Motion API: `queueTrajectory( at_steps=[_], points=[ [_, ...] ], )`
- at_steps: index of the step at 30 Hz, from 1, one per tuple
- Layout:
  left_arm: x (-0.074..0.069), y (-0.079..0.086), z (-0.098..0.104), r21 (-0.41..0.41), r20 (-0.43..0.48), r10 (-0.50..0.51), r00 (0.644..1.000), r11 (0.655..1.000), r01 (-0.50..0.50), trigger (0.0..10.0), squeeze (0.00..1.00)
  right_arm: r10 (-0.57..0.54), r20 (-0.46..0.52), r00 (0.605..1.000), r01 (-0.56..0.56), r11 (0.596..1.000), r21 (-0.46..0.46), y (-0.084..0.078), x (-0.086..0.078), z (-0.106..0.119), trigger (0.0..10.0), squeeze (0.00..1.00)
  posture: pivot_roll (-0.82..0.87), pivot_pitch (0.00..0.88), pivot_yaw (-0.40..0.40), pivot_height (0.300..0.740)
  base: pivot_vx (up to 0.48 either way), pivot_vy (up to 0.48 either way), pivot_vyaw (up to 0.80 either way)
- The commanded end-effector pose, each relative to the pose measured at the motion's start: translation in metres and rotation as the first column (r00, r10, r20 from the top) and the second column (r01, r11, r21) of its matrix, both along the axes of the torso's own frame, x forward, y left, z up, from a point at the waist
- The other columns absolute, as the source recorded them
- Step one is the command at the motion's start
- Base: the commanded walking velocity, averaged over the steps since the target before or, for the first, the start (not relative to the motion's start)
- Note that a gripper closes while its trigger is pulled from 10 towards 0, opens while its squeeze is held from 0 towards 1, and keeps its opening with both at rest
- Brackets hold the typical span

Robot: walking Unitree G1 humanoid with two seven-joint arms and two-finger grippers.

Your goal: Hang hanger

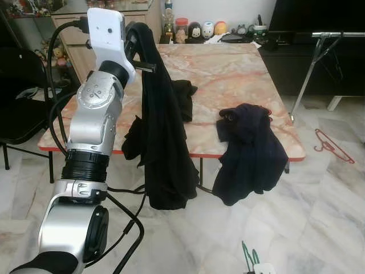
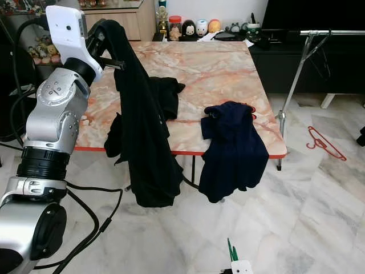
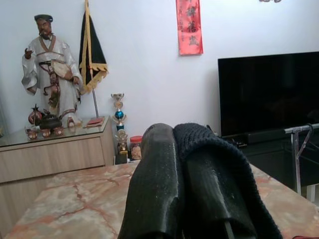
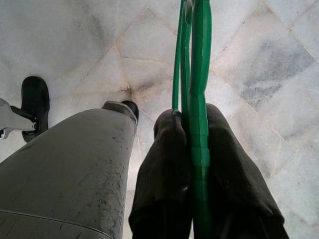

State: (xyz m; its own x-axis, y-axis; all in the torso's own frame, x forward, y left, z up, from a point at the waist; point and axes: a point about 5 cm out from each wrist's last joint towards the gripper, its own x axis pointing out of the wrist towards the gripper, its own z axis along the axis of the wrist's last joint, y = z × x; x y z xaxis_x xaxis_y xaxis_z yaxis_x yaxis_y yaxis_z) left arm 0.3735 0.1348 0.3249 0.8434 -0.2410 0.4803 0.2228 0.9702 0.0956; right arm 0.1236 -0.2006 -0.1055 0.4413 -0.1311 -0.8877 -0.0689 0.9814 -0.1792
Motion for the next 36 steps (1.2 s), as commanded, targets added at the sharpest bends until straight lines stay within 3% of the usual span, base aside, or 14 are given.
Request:
queueTrajectory(
  at_steps=[1,18,36],
  points=[
    [-0.003,0.003,0.016,-0.018,0.061,0.007,0.998,1.0,-0.006,10.0,0.0,-0.001,-0.002,1.0,0.001,1.0,0.005,0.001,0.0,0.0,10.0,0.0,0.02,0.0,0.019,0.74,0.0,0.0,0.0],
    [0.0,0.006,0.028,-0.032,0.09,0.031,0.995,0.999,-0.028,10.0,0.0,0.018,0.012,1.0,-0.018,1.0,0.013,0.009,0.005,0.0,10.0,0.0,0.02,0.0,0.017,0.74,0.038,0.0,0.0],
    [0.001,0.006,0.037,-0.032,0.114,0.036,0.993,0.999,-0.032,10.0,0.0,0.02,0.011,1.0,-0.02,1.0,0.014,0.01,0.005,0.0,10.0,0.0,0.03,0.0,0.019,0.74,0.296,0.0,0.0]
  ],
)
